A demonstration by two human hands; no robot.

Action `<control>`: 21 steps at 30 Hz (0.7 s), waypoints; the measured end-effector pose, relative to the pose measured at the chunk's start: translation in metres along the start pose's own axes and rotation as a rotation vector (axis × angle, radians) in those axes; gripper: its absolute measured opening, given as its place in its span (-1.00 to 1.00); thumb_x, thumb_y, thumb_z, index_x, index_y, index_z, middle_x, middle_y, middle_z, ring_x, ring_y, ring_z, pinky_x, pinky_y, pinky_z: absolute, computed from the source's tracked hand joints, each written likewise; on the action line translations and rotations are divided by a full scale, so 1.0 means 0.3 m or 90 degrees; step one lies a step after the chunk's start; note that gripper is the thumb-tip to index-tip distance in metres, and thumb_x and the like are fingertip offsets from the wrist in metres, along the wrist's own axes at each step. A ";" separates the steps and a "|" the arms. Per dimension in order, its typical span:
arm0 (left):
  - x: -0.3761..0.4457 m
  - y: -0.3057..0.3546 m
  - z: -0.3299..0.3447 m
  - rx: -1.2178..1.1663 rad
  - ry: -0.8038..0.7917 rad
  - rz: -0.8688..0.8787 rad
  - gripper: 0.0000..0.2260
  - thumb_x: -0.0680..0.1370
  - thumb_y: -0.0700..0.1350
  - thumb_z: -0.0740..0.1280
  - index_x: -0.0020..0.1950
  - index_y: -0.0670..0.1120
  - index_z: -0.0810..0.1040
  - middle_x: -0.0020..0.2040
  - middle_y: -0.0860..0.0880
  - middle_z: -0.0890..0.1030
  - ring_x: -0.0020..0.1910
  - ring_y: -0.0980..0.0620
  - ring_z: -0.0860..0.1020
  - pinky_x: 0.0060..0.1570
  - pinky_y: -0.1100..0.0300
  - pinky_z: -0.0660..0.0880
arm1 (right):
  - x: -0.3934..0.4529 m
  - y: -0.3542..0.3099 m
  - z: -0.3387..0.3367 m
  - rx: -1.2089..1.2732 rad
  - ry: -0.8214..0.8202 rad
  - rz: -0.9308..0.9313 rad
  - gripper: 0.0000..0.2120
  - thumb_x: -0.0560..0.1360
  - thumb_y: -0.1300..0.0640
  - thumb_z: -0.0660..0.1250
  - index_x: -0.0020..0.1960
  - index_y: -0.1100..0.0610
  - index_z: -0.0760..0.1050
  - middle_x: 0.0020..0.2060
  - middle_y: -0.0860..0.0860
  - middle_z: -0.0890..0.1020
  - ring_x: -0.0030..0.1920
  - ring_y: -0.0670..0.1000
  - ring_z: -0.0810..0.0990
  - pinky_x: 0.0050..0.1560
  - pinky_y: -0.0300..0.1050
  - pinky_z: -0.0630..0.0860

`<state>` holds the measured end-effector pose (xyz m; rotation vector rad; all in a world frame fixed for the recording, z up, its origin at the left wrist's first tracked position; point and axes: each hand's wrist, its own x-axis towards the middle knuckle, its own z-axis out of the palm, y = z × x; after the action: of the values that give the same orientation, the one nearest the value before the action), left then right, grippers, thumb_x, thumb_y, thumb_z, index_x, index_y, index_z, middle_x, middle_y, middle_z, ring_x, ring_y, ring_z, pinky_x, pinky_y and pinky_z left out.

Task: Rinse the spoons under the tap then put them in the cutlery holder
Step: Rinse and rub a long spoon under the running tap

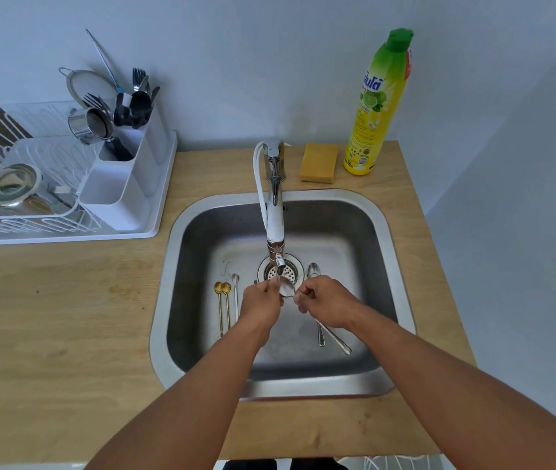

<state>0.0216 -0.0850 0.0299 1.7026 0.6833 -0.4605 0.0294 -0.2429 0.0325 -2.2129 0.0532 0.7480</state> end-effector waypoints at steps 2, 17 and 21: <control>0.005 -0.013 0.000 0.005 -0.028 0.015 -0.88 0.66 -0.06 0.35 -0.02 0.02 0.67 -0.10 -0.05 0.68 -0.12 0.02 0.57 -0.21 0.17 0.46 | -0.006 0.000 -0.004 0.001 -0.019 -0.001 -0.82 0.56 0.06 0.34 -0.17 0.06 0.66 -0.26 -0.11 0.72 -0.14 -0.07 0.68 0.06 0.01 0.63; -0.045 0.014 0.015 -0.078 -0.068 -0.137 -0.70 0.68 0.13 0.19 0.10 0.02 0.66 -0.07 0.07 0.72 -0.09 0.08 0.64 -0.19 0.11 0.42 | -0.029 -0.002 -0.033 0.107 -0.040 0.024 -0.80 0.56 0.15 0.40 -0.21 0.11 0.70 -0.29 -0.10 0.73 -0.28 -0.20 0.59 -0.12 -0.20 0.47; -0.014 0.011 0.009 -0.054 -0.051 -0.045 -0.88 0.60 -0.11 0.42 0.11 0.06 0.68 -0.03 0.03 0.75 -0.20 0.12 0.62 -0.41 0.31 0.43 | -0.032 -0.003 -0.021 0.114 -0.064 0.020 -0.79 0.56 0.14 0.40 -0.21 0.15 0.71 -0.20 0.05 0.75 -0.21 -0.08 0.60 -0.04 -0.12 0.51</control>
<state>0.0210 -0.0889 0.0343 1.5769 0.6970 -0.5390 0.0248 -0.2485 0.0412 -2.0064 0.1012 0.8371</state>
